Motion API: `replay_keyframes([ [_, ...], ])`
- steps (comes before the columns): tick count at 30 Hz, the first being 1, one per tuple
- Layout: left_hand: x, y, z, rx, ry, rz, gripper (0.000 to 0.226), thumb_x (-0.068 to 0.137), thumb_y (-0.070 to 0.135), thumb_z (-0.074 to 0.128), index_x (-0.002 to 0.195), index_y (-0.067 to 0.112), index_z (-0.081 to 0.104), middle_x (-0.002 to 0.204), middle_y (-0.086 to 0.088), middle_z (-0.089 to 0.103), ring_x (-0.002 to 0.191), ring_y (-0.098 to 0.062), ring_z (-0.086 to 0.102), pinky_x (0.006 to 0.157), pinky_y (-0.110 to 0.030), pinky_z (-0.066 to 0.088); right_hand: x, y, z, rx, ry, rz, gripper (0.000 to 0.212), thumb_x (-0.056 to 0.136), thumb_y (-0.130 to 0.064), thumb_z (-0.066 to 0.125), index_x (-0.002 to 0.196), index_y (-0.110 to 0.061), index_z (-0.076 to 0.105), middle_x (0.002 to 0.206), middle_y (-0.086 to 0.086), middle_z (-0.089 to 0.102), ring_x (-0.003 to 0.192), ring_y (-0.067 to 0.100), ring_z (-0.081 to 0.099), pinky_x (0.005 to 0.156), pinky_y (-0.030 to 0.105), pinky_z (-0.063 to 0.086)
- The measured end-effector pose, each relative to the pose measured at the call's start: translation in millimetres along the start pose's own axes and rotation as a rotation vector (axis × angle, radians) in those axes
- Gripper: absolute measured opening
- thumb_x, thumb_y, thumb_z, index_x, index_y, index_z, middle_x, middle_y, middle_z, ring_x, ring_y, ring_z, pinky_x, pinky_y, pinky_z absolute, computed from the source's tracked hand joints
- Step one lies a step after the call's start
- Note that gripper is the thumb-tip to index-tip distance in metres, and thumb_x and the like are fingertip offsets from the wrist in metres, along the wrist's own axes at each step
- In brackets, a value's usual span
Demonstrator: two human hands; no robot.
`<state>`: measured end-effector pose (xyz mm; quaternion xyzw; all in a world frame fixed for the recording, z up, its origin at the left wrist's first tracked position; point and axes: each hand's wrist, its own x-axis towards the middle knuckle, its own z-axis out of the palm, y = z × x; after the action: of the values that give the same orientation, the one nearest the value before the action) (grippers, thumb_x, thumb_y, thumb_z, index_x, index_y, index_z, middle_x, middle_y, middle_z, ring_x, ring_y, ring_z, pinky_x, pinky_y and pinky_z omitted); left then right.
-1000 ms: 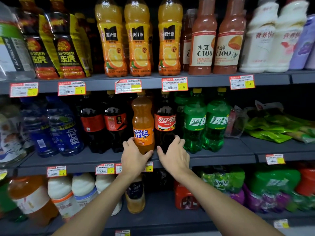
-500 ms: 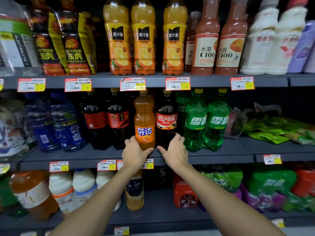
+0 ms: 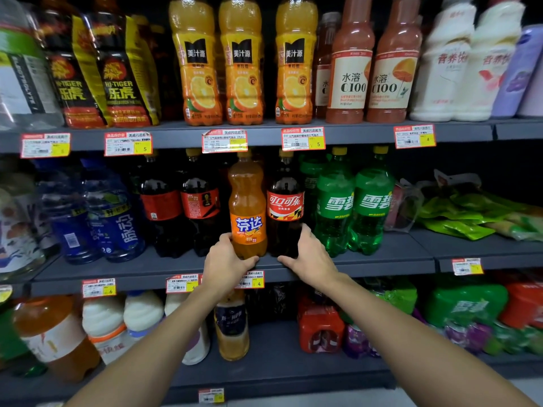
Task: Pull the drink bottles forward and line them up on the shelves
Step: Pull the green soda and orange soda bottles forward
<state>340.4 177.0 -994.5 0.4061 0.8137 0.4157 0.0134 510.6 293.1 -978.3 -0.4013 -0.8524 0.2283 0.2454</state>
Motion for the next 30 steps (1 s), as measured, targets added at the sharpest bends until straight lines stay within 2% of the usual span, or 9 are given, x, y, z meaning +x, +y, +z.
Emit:
replay_keyframes([
  [6,8,-5,-8,0.005,-0.119,0.048,0.104,0.065,0.049,0.09,0.146,0.016,0.033,0.129,-0.003,0.063,0.116,-0.022,0.061,0.097,-0.043,0.053,4,6,-11,0.01,-0.07,-0.027,0.1,0.075,-0.041,0.086,0.149,-0.014,0.025,0.146,0.011,0.049,0.134,0.031,0.048,0.109,0.044,0.042],
  [10,12,-4,-13,0.012,-0.18,0.111,0.095,0.068,0.048,0.089,0.144,0.024,0.037,0.131,0.0,0.062,0.118,-0.02,0.059,0.099,-0.039,0.052,3,6,-10,-0.029,-0.071,-0.026,0.105,0.077,-0.046,0.083,0.153,-0.015,0.017,0.143,0.013,0.053,0.13,0.034,0.052,0.105,0.043,0.045],
  [15,10,-6,-12,0.01,-0.155,0.119,0.087,0.071,0.049,0.086,0.14,0.023,0.04,0.127,0.002,0.063,0.113,-0.017,0.061,0.095,-0.035,0.053,-3,4,-5,-0.009,-0.021,-0.009,0.103,0.08,-0.048,0.08,0.154,-0.016,0.016,0.145,0.012,0.051,0.129,0.034,0.053,0.102,0.041,0.046],
  [21,7,-6,-9,0.002,-0.132,0.119,0.084,0.071,0.047,0.084,0.139,0.023,0.041,0.125,0.002,0.063,0.11,-0.017,0.061,0.094,-0.039,0.055,-9,4,-4,0.007,0.028,-0.018,0.1,0.079,-0.047,0.081,0.151,-0.012,0.021,0.145,0.014,0.049,0.128,0.033,0.053,0.101,0.044,0.048],
  [27,10,-7,-10,-0.011,-0.158,0.131,0.083,0.07,0.047,0.084,0.137,0.024,0.041,0.121,0.005,0.064,0.105,-0.013,0.062,0.092,-0.037,0.056,-2,6,-13,-0.067,-0.033,-0.015,0.11,0.073,-0.054,0.084,0.151,-0.011,0.019,0.143,0.015,0.053,0.128,0.034,0.054,0.1,0.043,0.049],
  [30,12,-7,-10,0.006,-0.169,0.14,0.088,0.07,0.048,0.084,0.14,0.024,0.037,0.124,0.003,0.062,0.108,-0.015,0.061,0.093,-0.038,0.055,-1,6,-12,-0.09,-0.039,-0.018,0.108,0.073,-0.057,0.082,0.15,-0.012,0.021,0.142,0.015,0.054,0.128,0.034,0.054,0.099,0.044,0.049],
])
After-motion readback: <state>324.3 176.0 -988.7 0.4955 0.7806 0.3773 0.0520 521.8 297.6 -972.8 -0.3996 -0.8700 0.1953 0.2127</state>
